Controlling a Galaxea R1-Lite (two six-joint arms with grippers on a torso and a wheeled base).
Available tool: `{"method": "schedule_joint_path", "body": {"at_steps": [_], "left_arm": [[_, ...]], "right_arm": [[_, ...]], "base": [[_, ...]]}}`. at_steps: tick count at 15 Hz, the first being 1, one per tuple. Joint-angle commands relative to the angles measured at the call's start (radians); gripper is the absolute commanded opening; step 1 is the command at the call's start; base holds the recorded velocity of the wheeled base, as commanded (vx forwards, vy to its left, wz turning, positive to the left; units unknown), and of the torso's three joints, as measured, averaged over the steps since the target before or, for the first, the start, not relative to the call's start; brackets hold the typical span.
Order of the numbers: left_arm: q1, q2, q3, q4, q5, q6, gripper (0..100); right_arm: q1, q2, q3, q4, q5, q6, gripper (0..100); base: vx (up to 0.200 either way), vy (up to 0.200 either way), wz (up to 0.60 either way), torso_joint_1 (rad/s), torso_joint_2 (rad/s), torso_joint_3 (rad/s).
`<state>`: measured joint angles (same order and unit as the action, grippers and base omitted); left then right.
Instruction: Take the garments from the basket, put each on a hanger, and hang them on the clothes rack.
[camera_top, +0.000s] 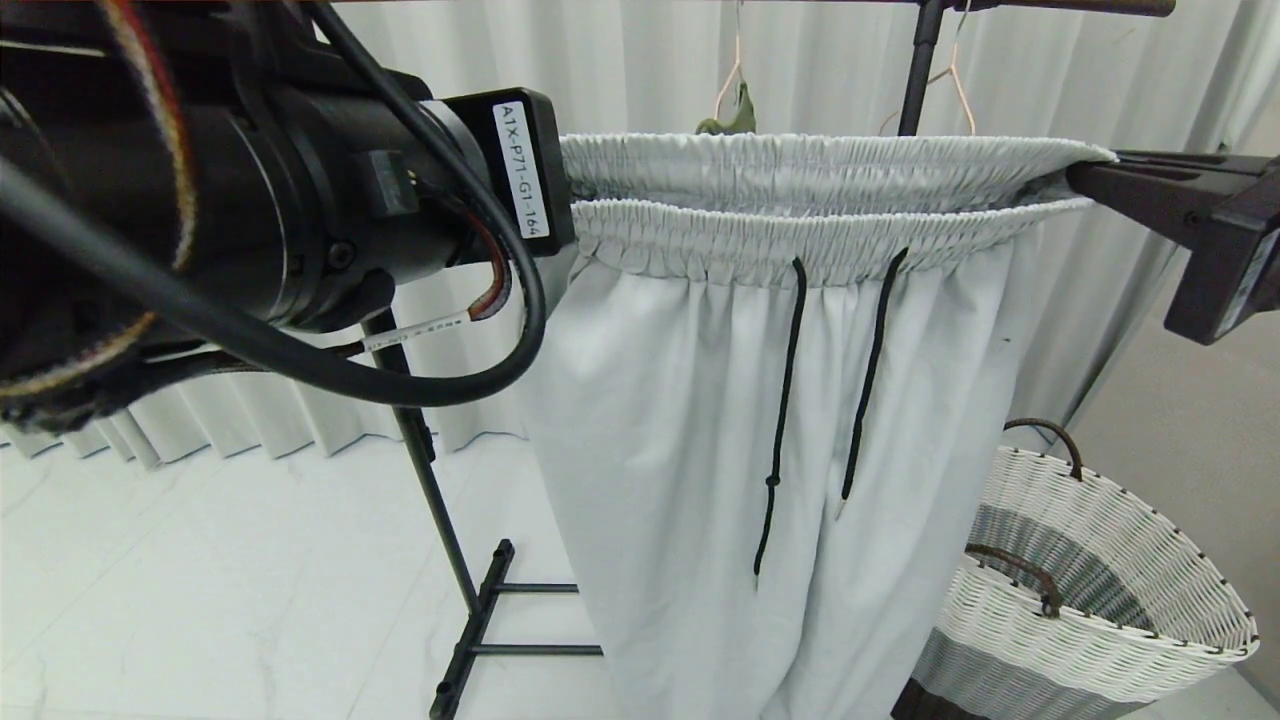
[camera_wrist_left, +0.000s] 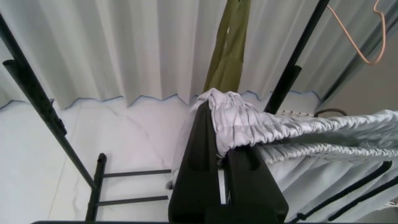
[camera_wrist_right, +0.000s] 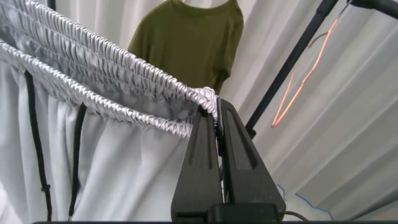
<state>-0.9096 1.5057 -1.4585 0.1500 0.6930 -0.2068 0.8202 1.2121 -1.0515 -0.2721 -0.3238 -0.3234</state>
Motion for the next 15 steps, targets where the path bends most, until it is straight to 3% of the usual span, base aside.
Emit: {"method": "schedule_joint_path", "body": {"at_steps": [1,2,3,6,13,15], "left_arm": [[0.0,-0.001,0.003,0.0,0.0,0.0,0],[0.0,-0.001,0.003,0.0,0.0,0.0,0],[0.0,-0.001,0.003,0.0,0.0,0.0,0],[0.001,-0.002,0.004,0.0,0.002,0.0,0],[0.138,-0.03,0.012,0.006,0.019,0.01,0],[0.153,-0.081,0.061,0.006,0.011,0.101,0]], "right_arm": [[0.0,0.0,-0.001,-0.001,0.0,0.0,0],[0.0,0.0,-0.001,-0.001,0.0,0.0,0],[0.0,0.0,0.001,0.001,0.0,0.0,100],[0.0,-0.011,0.024,0.001,0.002,-0.002,100],[-0.003,-0.118,0.133,0.002,0.031,0.004,100],[-0.069,-0.118,0.136,0.085,0.028,0.001,100]], "base": [[0.0,0.0,0.0,0.0,0.0,0.0],[0.0,0.0,0.0,0.0,0.0,0.0],[0.0,0.0,0.0,0.0,0.0,0.0],[0.0,0.0,0.0,0.0,0.0,0.0],[0.0,0.0,0.0,0.0,0.0,0.0],[0.0,0.0,0.0,0.0,0.0,0.0]]}}
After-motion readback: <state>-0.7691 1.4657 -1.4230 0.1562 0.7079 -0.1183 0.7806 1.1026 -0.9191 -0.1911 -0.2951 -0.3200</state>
